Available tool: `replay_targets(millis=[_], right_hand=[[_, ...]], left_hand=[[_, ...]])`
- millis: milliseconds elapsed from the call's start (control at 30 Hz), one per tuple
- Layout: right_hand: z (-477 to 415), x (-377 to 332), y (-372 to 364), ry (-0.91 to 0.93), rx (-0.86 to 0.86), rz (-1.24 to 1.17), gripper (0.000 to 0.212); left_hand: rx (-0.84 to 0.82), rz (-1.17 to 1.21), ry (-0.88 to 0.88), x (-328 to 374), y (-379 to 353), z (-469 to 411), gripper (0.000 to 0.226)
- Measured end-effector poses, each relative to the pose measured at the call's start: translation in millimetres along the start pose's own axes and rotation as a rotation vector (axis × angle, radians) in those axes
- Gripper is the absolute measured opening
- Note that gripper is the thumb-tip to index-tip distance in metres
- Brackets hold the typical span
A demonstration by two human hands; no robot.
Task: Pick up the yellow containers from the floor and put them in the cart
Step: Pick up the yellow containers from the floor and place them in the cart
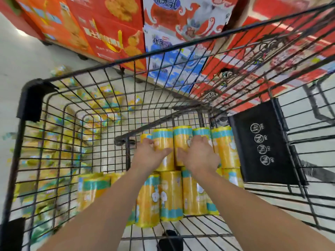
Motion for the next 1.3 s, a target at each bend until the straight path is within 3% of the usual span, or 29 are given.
replay_targets(millis=[133, 333, 467, 567, 700, 900, 1033, 1300], right_hand=[[13.8, -11.0, 31.0, 0.122, 0.052, -0.078, 0.052], [83.4, -121.7, 105.3, 0.579, 0.112, -0.371, 0.049], [167.4, -221.2, 124.5, 0.794, 0.114, -0.46, 0.044], [239.2, -295.2, 96.9, 0.934, 0.095, -0.428, 0.044], [334.3, -381.5, 7.3, 1.066, -0.051, -0.357, 0.042], [423.4, -444.3, -182.1, 1.1, -0.245, -0.064, 0.048], [422.8, -428.9, -301.3, 1.073, -0.37, 0.149, 0.05], [341.2, -360.8, -539.8, 1.106, -0.497, 0.637, 0.062]], left_hand=[[0.071, 0.119, -0.065, 13.7, 40.1, 21.2, 0.066], [0.368, 0.336, -0.323, 32.8, 204.3, 98.7, 0.057], [0.579, 0.381, -0.402, -11.0, 333.8, 158.6, 0.044], [0.688, 0.364, -0.351, -94.8, 413.3, 196.0, 0.039], [0.752, 0.305, -0.147, -246.9, 479.3, 230.5, 0.055], [0.715, 0.266, 0.157, -453.2, 505.8, 240.8, 0.051], [0.605, 0.3, 0.315, -558.2, 462.9, 204.1, 0.058], [0.474, 0.278, 0.464, -718.1, 321.2, 57.9, 0.062]])
Point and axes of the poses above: each hand's wrist, its own z-axis away from the middle knuckle, its own y-axis out of the back of the hand, x = y × z, the point moved 3 cm from there along -z, towards the middle knuckle, and after that the axes turned 4 degrees about z, right-handed, at the moved point
